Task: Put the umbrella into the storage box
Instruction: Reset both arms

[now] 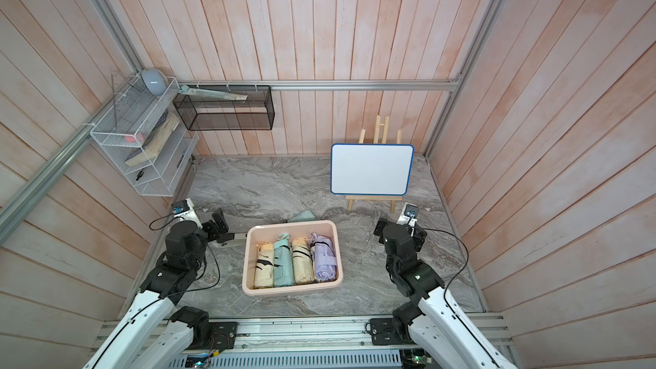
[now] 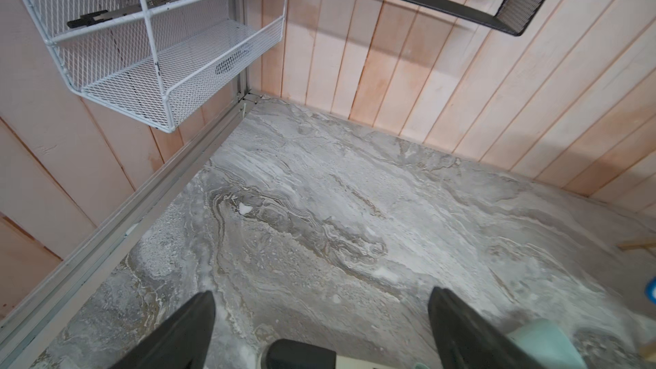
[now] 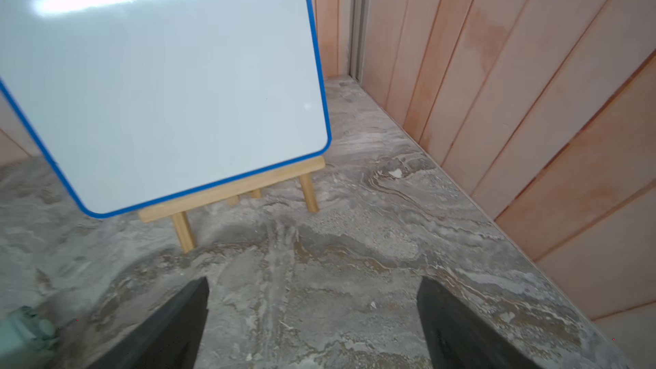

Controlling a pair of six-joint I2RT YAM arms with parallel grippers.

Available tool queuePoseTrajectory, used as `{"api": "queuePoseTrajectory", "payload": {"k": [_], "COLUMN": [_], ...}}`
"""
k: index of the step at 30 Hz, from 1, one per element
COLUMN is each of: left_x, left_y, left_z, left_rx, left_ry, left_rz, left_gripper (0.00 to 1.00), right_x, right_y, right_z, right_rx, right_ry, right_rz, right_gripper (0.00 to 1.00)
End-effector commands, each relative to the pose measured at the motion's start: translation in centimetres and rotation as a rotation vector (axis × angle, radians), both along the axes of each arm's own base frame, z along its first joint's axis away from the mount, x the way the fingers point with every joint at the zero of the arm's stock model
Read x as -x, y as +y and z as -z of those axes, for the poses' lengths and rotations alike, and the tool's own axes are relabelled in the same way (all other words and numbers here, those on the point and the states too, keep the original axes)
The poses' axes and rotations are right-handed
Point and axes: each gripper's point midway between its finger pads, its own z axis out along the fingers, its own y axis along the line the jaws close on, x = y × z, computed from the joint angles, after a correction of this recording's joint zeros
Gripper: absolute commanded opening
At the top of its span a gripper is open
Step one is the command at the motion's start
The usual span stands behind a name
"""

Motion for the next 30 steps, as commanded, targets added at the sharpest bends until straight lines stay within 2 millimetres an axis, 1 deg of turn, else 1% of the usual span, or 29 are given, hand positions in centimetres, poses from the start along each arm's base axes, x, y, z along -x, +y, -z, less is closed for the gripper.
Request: {"api": "queuePoseTrajectory", "payload": {"k": [1, 2, 4, 7, 10, 12, 15, 17, 19, 20, 21, 23, 24, 26, 28, 30], "left_x": [-1.7, -1.9, -2.4, -3.4, -4.3, -5.0, -6.1, -6.8, -7.2, -7.5, -7.6, -8.2, -8.4, -9.1, -9.1, -8.9], "left_y": [-0.8, -0.9, -1.1, -1.3, -1.0, -0.8, -0.9, -0.9, -1.1, -1.1, -1.2, -1.3, -1.0, -0.1, 0.5, 0.9], "left_z": [-1.7, -1.1, -0.2, 1.4, 2.4, 3.2, 3.9, 4.8, 5.4, 5.8, 6.2, 7.3, 7.5, 8.1, 7.8, 7.9], "left_rx": [-0.061, -0.078, -0.105, -0.155, -0.171, -0.17, -0.184, -0.202, -0.214, -0.216, -0.217, -0.216, -0.218, -0.184, -0.184, -0.177], "left_ry": [-0.165, -0.182, -0.204, -0.213, -0.24, -0.245, -0.263, -0.25, -0.251, -0.248, -0.244, -0.228, -0.231, -0.168, -0.195, -0.185], "left_rz": [0.081, 0.092, 0.113, 0.145, 0.17, 0.191, 0.227, 0.246, 0.265, 0.272, 0.283, 0.296, 0.282, 0.236, 0.209, 0.182], "left_gripper": [1.0, 1.0, 1.0, 1.0, 0.99, 0.99, 0.99, 0.99, 0.99, 0.99, 0.99, 1.0, 0.99, 1.0, 1.0, 0.99], "right_x": [-1.9, -2.1, -2.6, -3.5, -4.9, -5.7, -7.2, -8.5, -9.6, -9.9, -10.1, -9.8, -9.5, -9.1, -9.7, -10.0], "right_y": [0.3, 0.1, 0.0, -0.3, -1.1, -1.1, -0.8, -0.4, 0.3, 0.3, -0.3, -1.2, -1.3, -1.3, -1.7, -2.3], "right_z": [1.8, 2.6, 3.0, 3.0, 4.2, 4.7, 4.4, 4.0, 4.0, 4.2, 4.6, 5.1, 5.5, 5.1, 6.0, 6.0], "right_rx": [0.03, 0.044, 0.069, 0.096, 0.084, 0.095, 0.104, 0.115, 0.175, 0.197, 0.185, 0.133, 0.117, 0.114, 0.096, 0.08], "right_ry": [-0.027, -0.032, -0.083, -0.167, -0.166, -0.173, -0.222, -0.246, -0.244, -0.236, -0.234, -0.262, -0.269, -0.322, -0.251, -0.258], "right_rz": [-0.08, -0.086, -0.104, -0.131, -0.148, -0.165, -0.2, -0.223, -0.275, -0.278, -0.267, -0.267, -0.278, -0.285, -0.264, -0.247], "right_gripper": [0.98, 0.98, 0.98, 0.98, 0.98, 0.98, 0.98, 0.98, 0.98, 0.98, 0.98, 0.98, 0.98, 0.98, 0.97, 0.98]}}
